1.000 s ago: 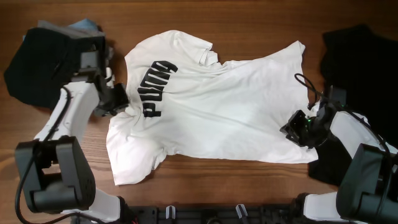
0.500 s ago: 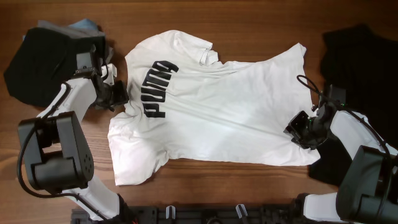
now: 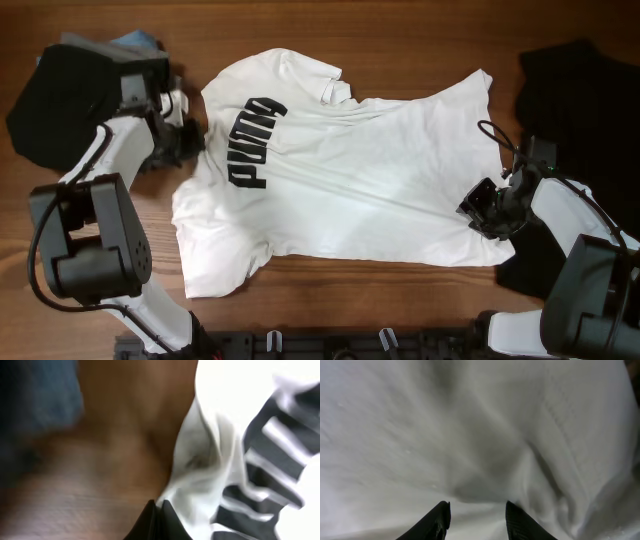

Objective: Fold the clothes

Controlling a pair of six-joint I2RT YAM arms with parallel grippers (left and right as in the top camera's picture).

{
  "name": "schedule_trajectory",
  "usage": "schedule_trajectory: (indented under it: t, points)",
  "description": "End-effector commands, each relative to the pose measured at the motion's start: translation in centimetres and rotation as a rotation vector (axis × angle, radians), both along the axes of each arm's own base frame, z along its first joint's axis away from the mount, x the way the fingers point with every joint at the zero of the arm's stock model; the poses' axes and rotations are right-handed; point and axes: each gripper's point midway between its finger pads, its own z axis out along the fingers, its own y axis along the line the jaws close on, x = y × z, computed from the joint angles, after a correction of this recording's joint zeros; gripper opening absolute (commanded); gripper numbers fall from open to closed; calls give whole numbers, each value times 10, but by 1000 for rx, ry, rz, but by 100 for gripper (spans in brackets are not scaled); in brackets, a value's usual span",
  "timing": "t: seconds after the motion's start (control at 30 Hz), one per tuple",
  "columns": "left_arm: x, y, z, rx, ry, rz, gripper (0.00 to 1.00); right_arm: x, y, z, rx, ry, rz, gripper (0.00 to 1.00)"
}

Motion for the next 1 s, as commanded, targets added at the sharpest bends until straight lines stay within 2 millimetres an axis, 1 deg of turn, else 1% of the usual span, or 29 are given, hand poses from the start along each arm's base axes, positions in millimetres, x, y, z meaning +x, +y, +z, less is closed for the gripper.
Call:
schedule_trajectory:
  t: [0.0,0.03,0.1,0.13,0.17,0.2,0.23,0.27,0.3,0.37,0.4,0.47,0.5,0.53,0.6,0.63,0.67,0.7,0.73,0.77,0.8,0.83,0.87,0.9,0.93,0.97]
  points:
    - [43,19,66,110,-183,21,4,-22,-24,-25,-142,98,-3,41]
    - [44,19,67,110,-187,21,4,-22,-24,-25,-142,98,-3,41]
    - [40,18,64,108,-167,19,4,-22,-24,-25,-142,98,-3,41]
    - [38,18,62,107,-156,19,22,-22,-24,-25,-142,98,-3,41]
    - [35,17,61,105,-144,18,49,-22,-24,-25,-142,97,1,45]
    - [31,17,59,104,-126,18,64,-22,-24,-25,-142,96,7,47]
    - [27,17,57,107,-107,18,68,-22,-24,-25,-140,93,18,47]
    - [23,17,56,105,-90,18,68,-22,-24,-25,-140,92,22,48]
    - [18,16,54,101,-68,16,68,-23,-23,-25,-139,95,23,50]
    - [1,14,52,92,0,13,66,-23,-23,-25,-137,95,24,52]
    - [-10,12,54,88,32,12,66,-23,-21,-24,-128,92,26,55]
    - [-29,9,63,82,78,10,62,-22,-21,-24,-125,90,27,57]
    - [-46,7,70,75,121,12,57,-22,-21,-24,-125,91,27,58]
    - [-54,6,72,71,146,12,53,-22,-21,-24,-125,91,27,59]
    - [-81,3,69,42,267,80,47,-22,-21,-24,-125,91,27,61]
    - [-91,3,64,30,313,121,41,-22,-21,-24,-125,90,31,61]
    - [-104,2,57,14,370,191,33,-22,-21,-24,-125,87,45,61]
    - [-117,1,47,5,421,238,28,-22,-21,-24,-125,81,68,61]
    - [-130,-1,36,0,466,265,26,-20,-20,-22,-120,70,90,61]
    - [-139,-2,23,-4,492,292,26,-15,-18,-15,-106,57,100,62]
    - [-144,-4,11,-8,496,311,25,-11,-16,-8,-95,32,116,63]
    - [-145,-4,-1,-8,482,312,22,-4,-14,3,-86,-8,124,64]
    - [-144,-3,-11,-10,459,328,20,0,-13,12,-85,-38,129,65]
    - [-138,-3,-24,-11,409,332,17,7,-11,26,-78,-98,153,66]
    - [-136,-2,-33,-14,379,346,9,11,-9,37,-78,-141,154,68]
    - [-140,-3,-41,-19,379,378,4,13,-9,47,-88,-179,153,69]
